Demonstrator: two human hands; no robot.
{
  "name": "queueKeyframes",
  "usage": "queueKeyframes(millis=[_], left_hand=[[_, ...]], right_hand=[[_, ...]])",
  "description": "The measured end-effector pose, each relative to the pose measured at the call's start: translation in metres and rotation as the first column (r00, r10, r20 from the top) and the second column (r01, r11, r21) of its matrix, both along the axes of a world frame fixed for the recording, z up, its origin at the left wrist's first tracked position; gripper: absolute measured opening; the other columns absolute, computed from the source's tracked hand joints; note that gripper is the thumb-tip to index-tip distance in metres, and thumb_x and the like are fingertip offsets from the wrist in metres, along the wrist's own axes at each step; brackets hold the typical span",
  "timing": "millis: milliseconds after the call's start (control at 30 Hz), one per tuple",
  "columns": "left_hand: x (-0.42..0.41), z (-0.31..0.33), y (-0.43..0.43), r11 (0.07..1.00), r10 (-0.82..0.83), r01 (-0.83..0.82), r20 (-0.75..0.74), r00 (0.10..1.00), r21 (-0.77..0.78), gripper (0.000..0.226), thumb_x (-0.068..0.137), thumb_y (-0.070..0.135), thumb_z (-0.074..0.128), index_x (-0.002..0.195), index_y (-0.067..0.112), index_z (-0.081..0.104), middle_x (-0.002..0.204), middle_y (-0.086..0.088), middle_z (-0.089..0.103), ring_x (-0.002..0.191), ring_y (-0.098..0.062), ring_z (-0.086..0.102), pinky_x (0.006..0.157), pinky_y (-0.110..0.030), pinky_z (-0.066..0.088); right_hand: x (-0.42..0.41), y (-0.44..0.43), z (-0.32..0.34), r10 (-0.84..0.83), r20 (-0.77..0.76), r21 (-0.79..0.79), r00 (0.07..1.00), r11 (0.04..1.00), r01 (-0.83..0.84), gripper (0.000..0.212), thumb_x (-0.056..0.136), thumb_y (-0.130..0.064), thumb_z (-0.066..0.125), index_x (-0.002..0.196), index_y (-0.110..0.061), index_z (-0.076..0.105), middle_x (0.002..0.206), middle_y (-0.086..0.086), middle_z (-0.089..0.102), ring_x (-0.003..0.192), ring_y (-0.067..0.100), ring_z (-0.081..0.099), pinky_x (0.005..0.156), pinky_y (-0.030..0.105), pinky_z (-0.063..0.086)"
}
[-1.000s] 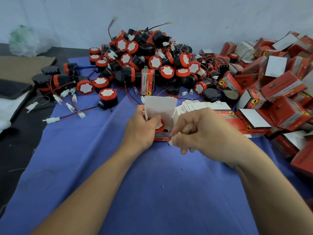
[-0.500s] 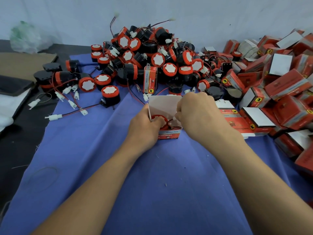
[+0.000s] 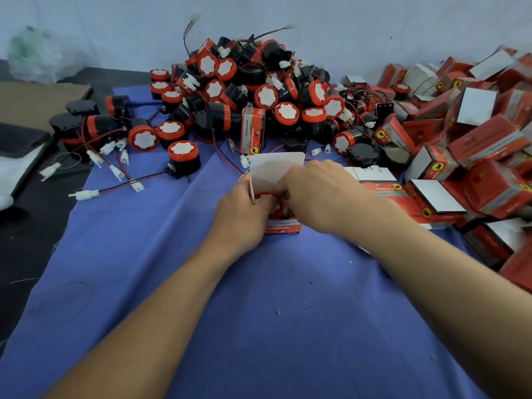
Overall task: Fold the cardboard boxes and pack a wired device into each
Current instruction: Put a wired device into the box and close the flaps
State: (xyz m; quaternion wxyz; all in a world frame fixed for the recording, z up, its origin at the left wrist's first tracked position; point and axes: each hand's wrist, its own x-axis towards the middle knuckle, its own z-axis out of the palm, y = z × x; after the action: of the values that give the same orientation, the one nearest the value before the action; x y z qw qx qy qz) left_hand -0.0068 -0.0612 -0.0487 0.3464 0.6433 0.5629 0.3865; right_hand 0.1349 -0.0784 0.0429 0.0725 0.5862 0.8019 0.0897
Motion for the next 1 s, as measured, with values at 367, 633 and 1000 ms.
queueKeyframes(millis=[367, 633, 1000], left_hand=[[0.000, 0.000, 0.000, 1.000, -0.021, 0.021, -0.003, 1.000, -0.017, 0.036, 0.079, 0.040, 0.053, 0.113, 0.035, 0.063, 0.096, 0.014, 0.071, 0.092, -0.009, 0.065, 0.073, -0.030, 0.052], [-0.001, 0.002, -0.006, 0.999, -0.027, 0.027, 0.000, 1.000, 0.018, 0.026, 0.089, 0.034, 0.060, 0.114, 0.039, 0.061, 0.088, 0.025, 0.067, 0.091, 0.011, 0.060, 0.062, -0.008, 0.042], [-0.008, 0.015, -0.011, 0.944, -0.275, 0.319, 0.343, 0.898, -0.079, 0.040, 0.084, 0.034, 0.055, 0.119, 0.047, 0.070, 0.120, 0.014, 0.075, 0.115, -0.007, 0.067, 0.098, -0.030, 0.053]], right_hand=[[0.010, 0.010, -0.008, 0.029, -0.144, 0.103, 0.989, 0.995, -0.014, 0.022, 0.082, -0.025, 0.067, 0.100, -0.028, 0.080, 0.088, 0.003, 0.073, 0.081, 0.030, 0.063, 0.070, 0.032, 0.044], [0.007, -0.010, -0.051, 0.184, -0.411, 0.597, 0.893, 0.795, 0.111, 0.015, 0.068, -0.001, 0.072, 0.076, -0.009, 0.062, 0.089, 0.011, 0.060, 0.084, 0.035, 0.052, 0.074, 0.045, 0.039], [-0.005, -0.016, -0.076, -0.242, -0.898, -0.027, 0.368, 0.864, 0.503, 0.010, 0.097, -0.017, 0.046, 0.091, -0.020, 0.054, 0.077, -0.003, 0.053, 0.080, 0.033, 0.050, 0.063, 0.037, 0.027]])
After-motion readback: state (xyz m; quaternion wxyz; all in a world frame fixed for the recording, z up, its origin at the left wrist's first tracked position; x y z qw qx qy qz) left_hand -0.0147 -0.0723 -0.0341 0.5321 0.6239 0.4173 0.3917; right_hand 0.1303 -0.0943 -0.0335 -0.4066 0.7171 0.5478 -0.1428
